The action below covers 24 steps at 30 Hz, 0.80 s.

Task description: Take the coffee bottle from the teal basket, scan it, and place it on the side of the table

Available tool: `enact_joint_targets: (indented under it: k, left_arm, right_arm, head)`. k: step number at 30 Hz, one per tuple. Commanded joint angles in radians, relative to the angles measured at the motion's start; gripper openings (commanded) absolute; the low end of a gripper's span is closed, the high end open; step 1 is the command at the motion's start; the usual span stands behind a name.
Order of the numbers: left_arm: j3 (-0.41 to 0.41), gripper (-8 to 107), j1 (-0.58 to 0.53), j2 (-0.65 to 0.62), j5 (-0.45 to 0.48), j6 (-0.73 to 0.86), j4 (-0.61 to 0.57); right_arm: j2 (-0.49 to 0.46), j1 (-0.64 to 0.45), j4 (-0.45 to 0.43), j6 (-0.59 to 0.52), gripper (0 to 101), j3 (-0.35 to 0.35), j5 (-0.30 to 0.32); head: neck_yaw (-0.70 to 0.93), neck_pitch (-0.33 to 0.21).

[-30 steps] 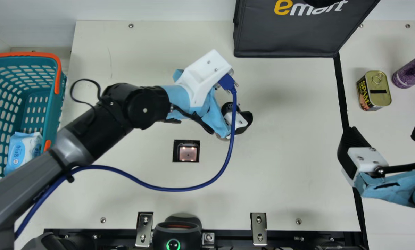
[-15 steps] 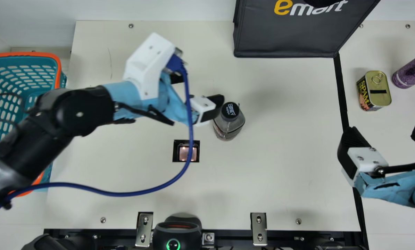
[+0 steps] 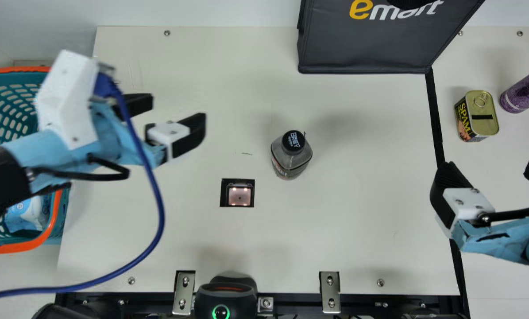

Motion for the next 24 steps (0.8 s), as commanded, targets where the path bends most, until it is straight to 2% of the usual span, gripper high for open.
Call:
enact_joint_targets:
  k: [1, 8, 19, 20, 24]
  left_arm:
    - [0.002, 90, 0.052, -0.058, 0.032, -0.014, 0.035]
    - [-0.009, 90, 0.149, -0.164, 0.124, -0.059, 0.170]
    - [-0.058, 90, 0.225, -0.256, 0.247, -0.168, 0.362]
    - [-0.054, 90, 0.220, -0.250, 0.237, -0.151, 0.325]
    - [-0.058, 90, 0.225, -0.256, 0.245, -0.168, 0.360]
  right_arm:
    - [0.000, 0.000, 0.000, 0.000, 95, 0.000, 0.000]
    - [0.000, 0.000, 0.000, 0.000, 95, 0.000, 0.000]
    - [0.000, 0.000, 0.000, 0.000, 95, 0.000, 0.000]
    - [0.000, 0.000, 0.000, 0.000, 95, 0.000, 0.000]
    - [0.000, 0.000, 0.000, 0.000, 95, 0.000, 0.000]
  head:
    - [0.000, -0.029]
    - [0.000, -0.029]
    - [0.000, -0.029]
    - [0.000, -0.029]
    - [0.000, -0.029]
